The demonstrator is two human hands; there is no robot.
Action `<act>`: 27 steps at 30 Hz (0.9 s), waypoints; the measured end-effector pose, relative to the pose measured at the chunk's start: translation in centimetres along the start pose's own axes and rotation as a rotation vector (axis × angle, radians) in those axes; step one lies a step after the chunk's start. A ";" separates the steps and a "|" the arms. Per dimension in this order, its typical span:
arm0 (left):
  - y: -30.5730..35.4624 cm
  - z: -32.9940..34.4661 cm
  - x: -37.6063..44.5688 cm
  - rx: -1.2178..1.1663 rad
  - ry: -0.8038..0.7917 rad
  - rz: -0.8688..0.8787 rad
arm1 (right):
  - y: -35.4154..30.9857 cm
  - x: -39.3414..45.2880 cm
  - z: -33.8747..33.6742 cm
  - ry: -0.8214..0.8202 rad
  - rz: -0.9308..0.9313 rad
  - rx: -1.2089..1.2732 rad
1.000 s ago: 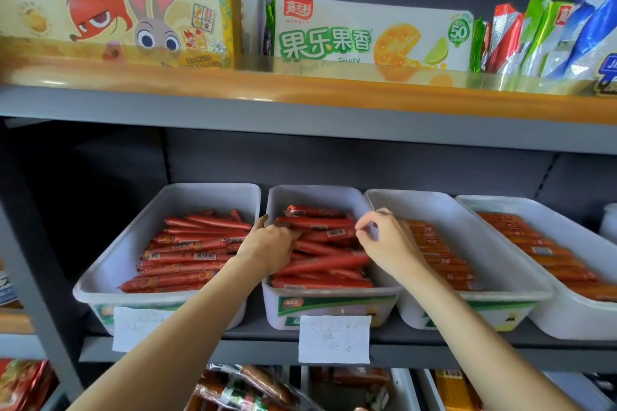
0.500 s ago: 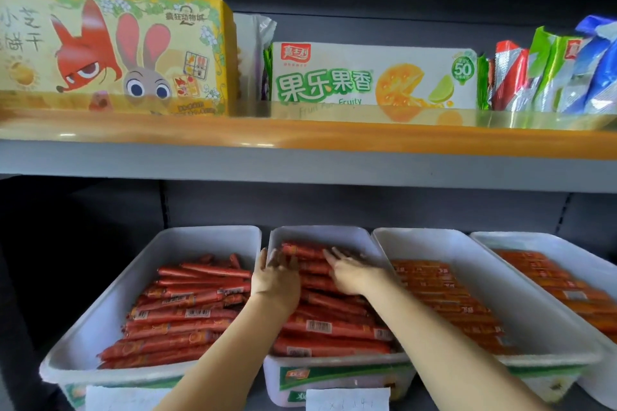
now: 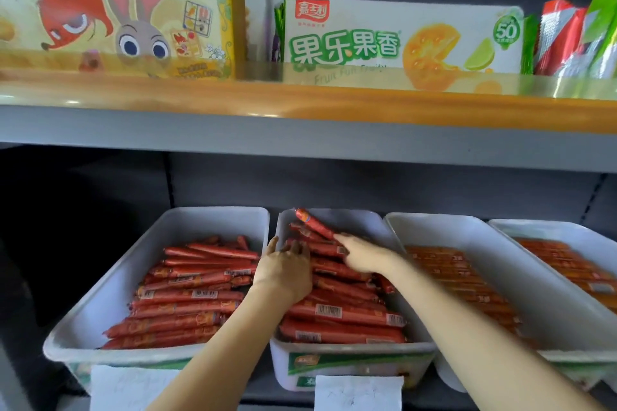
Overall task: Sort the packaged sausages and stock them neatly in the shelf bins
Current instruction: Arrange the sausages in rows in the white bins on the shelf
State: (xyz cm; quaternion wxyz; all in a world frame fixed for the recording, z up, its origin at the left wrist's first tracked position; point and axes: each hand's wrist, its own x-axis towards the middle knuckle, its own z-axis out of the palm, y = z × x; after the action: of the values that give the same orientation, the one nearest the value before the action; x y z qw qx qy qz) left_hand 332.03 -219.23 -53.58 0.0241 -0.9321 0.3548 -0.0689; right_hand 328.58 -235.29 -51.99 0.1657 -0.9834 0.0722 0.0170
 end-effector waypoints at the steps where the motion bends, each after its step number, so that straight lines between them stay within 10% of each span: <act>1: 0.0 0.0 0.0 -0.006 -0.003 0.000 | -0.2 0.3 -0.2 0.013 0.024 0.069; 27: 0.2 -1.3 -0.9 0.006 -0.081 0.001 | -0.3 -0.5 0.8 0.067 -0.023 0.058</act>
State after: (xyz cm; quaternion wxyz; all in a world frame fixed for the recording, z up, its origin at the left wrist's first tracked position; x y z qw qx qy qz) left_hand 331.02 -218.75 -52.43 0.0411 -0.9339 0.3537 -0.0321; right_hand 328.14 -234.65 -52.62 0.1916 -0.9790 0.0667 -0.0200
